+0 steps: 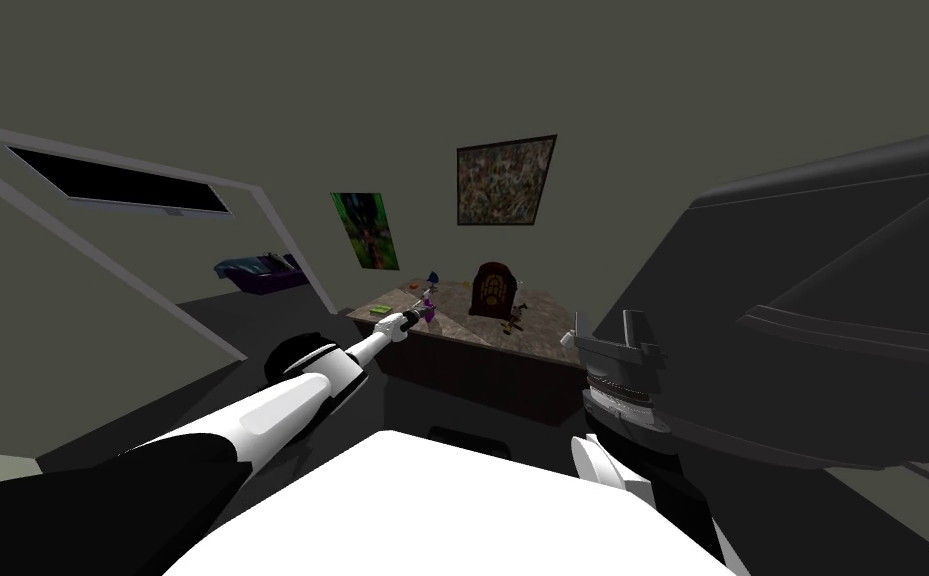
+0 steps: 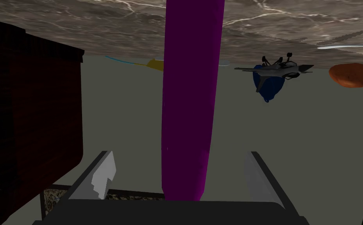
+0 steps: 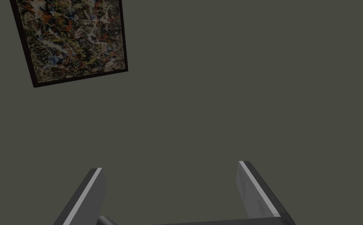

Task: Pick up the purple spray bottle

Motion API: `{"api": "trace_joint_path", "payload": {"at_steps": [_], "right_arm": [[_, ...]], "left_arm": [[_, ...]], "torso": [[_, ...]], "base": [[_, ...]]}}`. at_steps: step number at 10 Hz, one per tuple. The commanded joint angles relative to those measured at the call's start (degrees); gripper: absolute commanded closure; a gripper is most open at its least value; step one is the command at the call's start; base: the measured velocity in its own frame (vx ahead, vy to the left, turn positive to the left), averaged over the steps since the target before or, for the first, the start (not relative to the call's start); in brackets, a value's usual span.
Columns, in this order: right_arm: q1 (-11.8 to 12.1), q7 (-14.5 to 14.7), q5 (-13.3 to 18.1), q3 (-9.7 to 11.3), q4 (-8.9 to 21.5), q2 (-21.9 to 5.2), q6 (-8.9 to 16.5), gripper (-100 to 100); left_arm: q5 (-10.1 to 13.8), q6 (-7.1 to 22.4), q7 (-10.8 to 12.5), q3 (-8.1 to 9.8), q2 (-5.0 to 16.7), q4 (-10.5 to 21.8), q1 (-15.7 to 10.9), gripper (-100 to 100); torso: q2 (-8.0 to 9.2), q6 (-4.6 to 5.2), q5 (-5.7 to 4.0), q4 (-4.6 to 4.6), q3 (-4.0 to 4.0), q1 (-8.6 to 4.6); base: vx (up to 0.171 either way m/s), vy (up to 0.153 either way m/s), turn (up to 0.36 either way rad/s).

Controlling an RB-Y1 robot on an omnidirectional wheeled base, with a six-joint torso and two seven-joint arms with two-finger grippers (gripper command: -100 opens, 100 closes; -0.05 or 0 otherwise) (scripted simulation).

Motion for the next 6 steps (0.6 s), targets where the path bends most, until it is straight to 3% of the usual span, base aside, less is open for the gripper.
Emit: {"api": "trace_joint_path", "payload": {"at_steps": [1, 5, 6], "right_arm": [[0.0, 0.0, 0.0, 0.0, 0.0, 0.0, 0.0, 0], [0.0, 0.0, 0.0, 0.0, 0.0, 0.0, 0.0, 0], [0.0, 0.0, 0.0, 0.0, 0.0, 0.0, 0.0, 0]], "left_arm": [[0.0, 0.0, 0.0, 0.0, 0.0, 0.0, 0.0, 100], [-0.04, 0.08, -0.05, -0.02, 0.06, -0.03, 0.01, 100], [-0.04, 0.08, -0.05, -0.02, 0.06, -0.02, 0.02, 0]], "torso": [[0.0, 0.0, 0.0, 0.0, 0.0, 0.0], [-0.02, 0.03, 0.04, -0.02, -0.02, 0.02], [-0.02, 0.03, 0.04, -0.01, -0.02, 0.03]], "base": [[0.0, 0.0, 0.0], [0.0, 0.0, 0.0], [0.0, 0.0, 0.0]]}}
